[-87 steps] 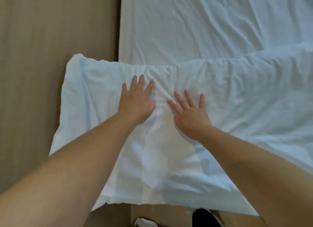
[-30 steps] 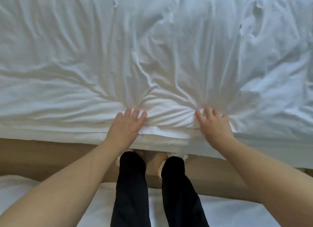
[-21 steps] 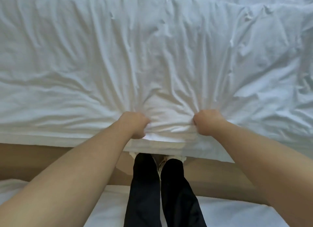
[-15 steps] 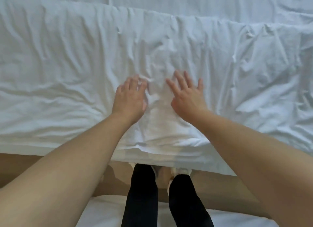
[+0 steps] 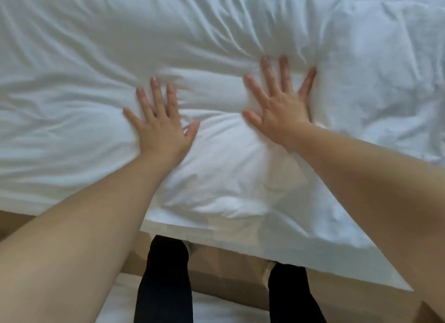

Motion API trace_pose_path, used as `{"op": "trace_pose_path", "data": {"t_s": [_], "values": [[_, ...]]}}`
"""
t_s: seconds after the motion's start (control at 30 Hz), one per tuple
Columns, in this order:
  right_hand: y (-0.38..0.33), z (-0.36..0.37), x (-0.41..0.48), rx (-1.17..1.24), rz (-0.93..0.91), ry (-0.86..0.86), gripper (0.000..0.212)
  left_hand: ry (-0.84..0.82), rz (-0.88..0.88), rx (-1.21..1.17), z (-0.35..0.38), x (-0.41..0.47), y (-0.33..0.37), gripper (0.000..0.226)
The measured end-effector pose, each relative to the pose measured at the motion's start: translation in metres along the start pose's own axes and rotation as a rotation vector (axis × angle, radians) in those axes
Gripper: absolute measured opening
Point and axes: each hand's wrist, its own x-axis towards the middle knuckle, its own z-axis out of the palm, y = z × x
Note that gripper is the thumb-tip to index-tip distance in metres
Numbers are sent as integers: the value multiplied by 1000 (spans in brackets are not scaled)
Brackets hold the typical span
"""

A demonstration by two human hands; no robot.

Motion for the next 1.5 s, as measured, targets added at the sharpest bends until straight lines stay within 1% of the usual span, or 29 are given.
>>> {"op": "trace_pose_path", "data": {"t_s": [0.13, 0.2, 0.27, 0.33, 0.43, 0.5, 0.57, 0.7, 0.8, 0.87, 0.97, 1.03, 1.2, 1.33, 1.4, 1.5], "values": [[100, 24, -54, -16, 128, -41, 76, -17, 34, -32, 16, -44, 97, 85], [155, 35, -86, -25, 214, -91, 77, -24, 93, -28, 21, -63, 145, 85], [203, 46, -124, -28, 325, -149, 78, -44, 211, 3, 25, -80, 185, 86], [233, 54, -161, 8, 437, -223, 78, -75, 355, 38, 22, -94, 213, 87], [239, 55, -191, 85, 521, -308, 79, -131, 527, 83, 12, -114, 228, 86], [227, 45, -196, 140, 493, -283, 78, -153, 583, 95, 1, -120, 225, 86], [209, 34, -192, 165, 390, -204, 73, -153, 593, 88, -11, -119, 219, 87], [167, 26, -169, 157, 151, -62, 69, -87, 498, 15, -27, -114, 225, 80], [156, 38, -152, 173, -9, -53, 68, -82, 452, -46, -21, -119, 242, 85], [168, 52, -144, 124, -86, -62, 69, -79, 424, -38, -5, -127, 254, 91], [208, 74, -143, 2, -116, -56, 75, -52, 333, -17, 21, -142, 282, 99], [240, 84, -148, -35, -105, -48, 81, -47, 310, -21, 33, -152, 315, 102], [318, 108, -158, -47, -129, -19, 89, 17, 351, -63, 51, -172, 431, 101], [398, 126, -179, -40, -128, 4, 90, 41, 408, -92, 52, -191, 520, 97], [444, 132, -192, -58, -90, -7, 88, 65, 464, -105, 54, -200, 556, 94], [511, 142, -218, -53, 31, -36, 87, 72, 525, -118, 56, -211, 601, 90]]}}
